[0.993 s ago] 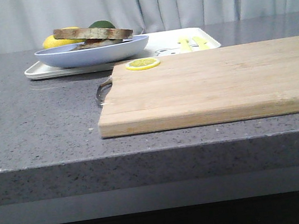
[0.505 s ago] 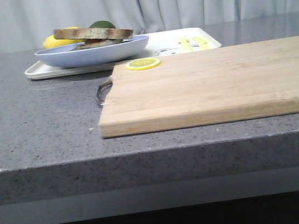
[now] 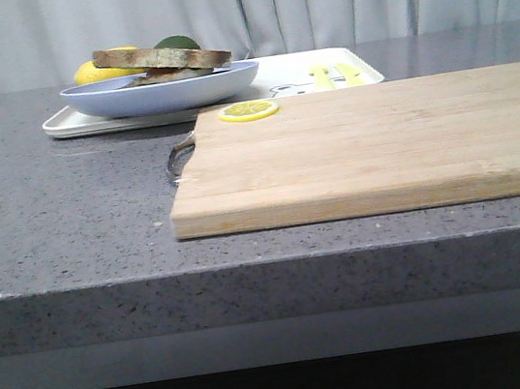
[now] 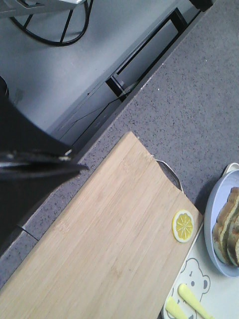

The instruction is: Place bread and move sandwich to tray

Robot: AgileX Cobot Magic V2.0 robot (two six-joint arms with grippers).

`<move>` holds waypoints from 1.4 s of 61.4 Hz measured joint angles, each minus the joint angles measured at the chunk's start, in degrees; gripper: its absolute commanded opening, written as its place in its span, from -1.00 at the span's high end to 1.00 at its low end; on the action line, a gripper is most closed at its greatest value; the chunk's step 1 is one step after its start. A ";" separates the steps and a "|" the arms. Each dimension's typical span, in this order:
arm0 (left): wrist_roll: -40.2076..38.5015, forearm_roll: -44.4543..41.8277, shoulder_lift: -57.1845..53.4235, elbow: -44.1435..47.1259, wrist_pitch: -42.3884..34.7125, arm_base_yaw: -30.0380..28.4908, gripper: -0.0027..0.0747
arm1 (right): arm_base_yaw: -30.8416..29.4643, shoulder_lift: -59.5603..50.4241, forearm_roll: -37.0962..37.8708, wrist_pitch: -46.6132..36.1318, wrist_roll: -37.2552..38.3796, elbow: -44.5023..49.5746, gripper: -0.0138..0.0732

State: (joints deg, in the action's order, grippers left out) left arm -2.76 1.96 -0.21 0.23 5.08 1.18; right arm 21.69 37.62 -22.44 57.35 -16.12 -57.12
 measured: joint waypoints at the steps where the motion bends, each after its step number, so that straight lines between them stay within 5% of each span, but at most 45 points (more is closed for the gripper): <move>1: 0.00 0.00 0.00 0.00 -0.42 0.00 0.98 | 0.00 0.00 0.00 0.00 0.00 0.00 0.84; 77: -0.13 0.00 0.00 0.00 -2.18 0.00 0.98 | -0.09 0.00 0.00 0.00 0.00 0.14 0.84; 86: -0.13 0.00 0.00 0.00 -2.18 0.00 0.98 | -4.04 -1.44 -0.63 -0.53 0.00 2.28 0.84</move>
State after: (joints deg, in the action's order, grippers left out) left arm -2.89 1.96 -0.21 0.23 2.90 1.18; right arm 17.65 36.18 -23.07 56.82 -16.12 -54.84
